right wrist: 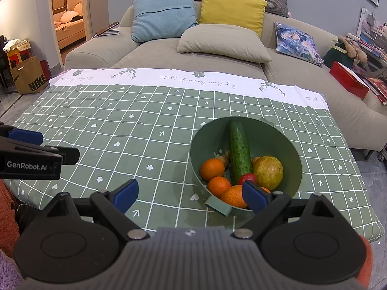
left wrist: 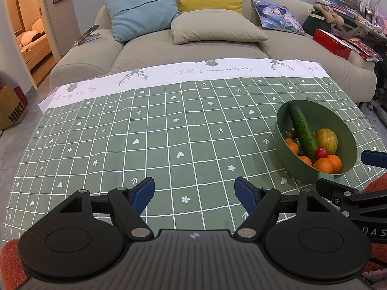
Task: Organize fruits
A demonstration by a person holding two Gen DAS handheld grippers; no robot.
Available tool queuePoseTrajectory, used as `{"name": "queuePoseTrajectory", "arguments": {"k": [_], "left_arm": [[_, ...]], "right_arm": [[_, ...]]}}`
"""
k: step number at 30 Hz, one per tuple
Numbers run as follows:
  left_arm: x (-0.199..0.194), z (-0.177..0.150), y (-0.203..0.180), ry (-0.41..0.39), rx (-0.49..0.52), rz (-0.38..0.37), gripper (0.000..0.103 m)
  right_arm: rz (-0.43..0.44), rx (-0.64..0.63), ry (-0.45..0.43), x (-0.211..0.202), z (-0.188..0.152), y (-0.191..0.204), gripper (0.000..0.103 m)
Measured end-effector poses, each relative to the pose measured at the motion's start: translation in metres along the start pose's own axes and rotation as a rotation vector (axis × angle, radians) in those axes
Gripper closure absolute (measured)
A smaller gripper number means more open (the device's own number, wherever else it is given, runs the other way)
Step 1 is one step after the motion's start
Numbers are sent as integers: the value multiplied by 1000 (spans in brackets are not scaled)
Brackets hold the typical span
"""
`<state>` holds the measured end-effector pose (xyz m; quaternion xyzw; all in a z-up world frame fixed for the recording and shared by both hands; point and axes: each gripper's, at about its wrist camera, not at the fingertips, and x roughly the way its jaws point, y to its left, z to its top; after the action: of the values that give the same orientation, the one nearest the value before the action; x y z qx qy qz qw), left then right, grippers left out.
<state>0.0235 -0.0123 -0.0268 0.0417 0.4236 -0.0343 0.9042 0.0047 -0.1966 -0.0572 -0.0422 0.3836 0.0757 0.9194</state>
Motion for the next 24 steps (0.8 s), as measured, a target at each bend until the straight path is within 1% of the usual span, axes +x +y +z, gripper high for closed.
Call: {"name": "queuePoseTrajectory", "arguments": {"k": [24], "left_arm": [[-4,-1,0,-7,-13,-2,15]], "right_arm": [[0,-6,-1,-1,2,-1,14]]}}
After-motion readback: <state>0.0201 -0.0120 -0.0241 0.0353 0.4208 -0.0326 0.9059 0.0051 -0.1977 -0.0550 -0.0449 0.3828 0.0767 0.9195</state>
